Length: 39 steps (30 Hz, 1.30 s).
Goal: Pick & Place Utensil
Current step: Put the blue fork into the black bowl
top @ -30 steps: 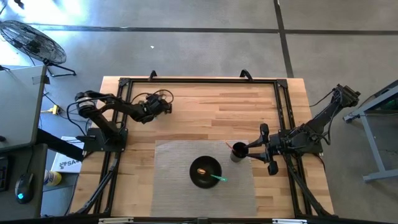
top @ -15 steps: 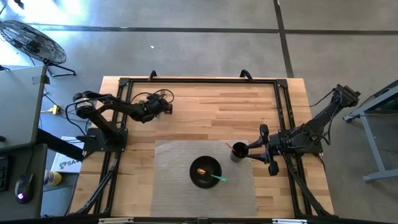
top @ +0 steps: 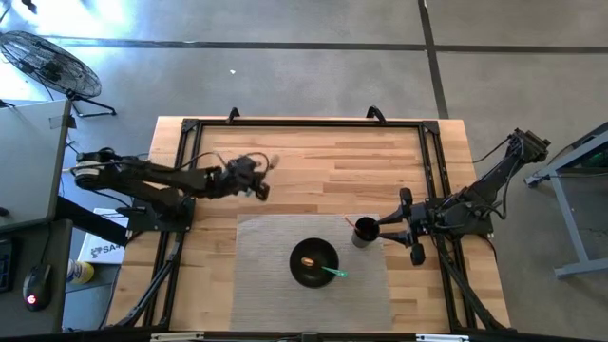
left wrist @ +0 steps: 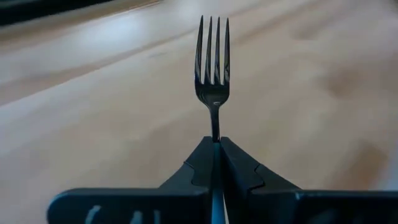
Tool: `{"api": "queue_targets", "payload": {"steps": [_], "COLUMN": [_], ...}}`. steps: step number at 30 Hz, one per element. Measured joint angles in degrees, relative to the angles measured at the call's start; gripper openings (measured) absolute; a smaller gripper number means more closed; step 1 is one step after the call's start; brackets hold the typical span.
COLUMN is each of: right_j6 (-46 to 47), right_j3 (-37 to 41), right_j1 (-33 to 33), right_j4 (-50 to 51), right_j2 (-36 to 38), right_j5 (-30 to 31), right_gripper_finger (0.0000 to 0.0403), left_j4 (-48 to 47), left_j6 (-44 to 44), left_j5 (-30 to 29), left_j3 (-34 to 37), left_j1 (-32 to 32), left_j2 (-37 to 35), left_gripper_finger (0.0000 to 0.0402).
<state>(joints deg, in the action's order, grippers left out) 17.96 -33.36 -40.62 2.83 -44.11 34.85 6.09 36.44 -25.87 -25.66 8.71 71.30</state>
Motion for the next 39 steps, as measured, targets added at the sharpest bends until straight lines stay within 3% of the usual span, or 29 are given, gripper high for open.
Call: {"api": "queue_targets", "payload": {"steps": [4,8,12,17,29,34,39], "right_j6": [0.0,1.6,4.8,8.7,11.7,13.1,13.7], "right_j3": [0.0,0.0,0.0,0.0,0.4,0.5,0.5], "right_j1": [0.0,0.0,0.0,0.0,0.1,0.1,0.1], "right_j4": [1.9,4.2,8.5,17.4,22.7,23.5,23.4], "right_j2": [1.1,3.4,6.5,8.8,7.6,6.9,6.2], "right_j5": [1.8,2.1,2.2,4.1,9.8,9.4,9.4], "right_gripper_finger": [0.0138,0.0138,0.0138,0.0138,0.0138,0.0138,0.0138], "left_j4": [-7.3,-18.6,-29.4,-36.1,-36.6,-36.8,-36.0], "left_j6": [-3.1,-6.3,-7.8,-9.6,-14.8,-18.6,-17.1], "left_j5": [-1.8,-5.4,-7.7,-4.9,7.6,9.1,11.5], "left_j3": [-5.2,-15.6,-27.0,-37.7,-53.0,-54.5,-54.6], "left_j1": [-10.2,-20.4,-27.9,-33.7,-36.5,-36.5,-36.5], "left_j2": [-3.7,-3.5,-0.3,5.6,24.7,29.6,31.9], "left_gripper_finger": [0.0006,0.0004,0.0003,0.0003,0.0002,0.0011,0.0017]}}
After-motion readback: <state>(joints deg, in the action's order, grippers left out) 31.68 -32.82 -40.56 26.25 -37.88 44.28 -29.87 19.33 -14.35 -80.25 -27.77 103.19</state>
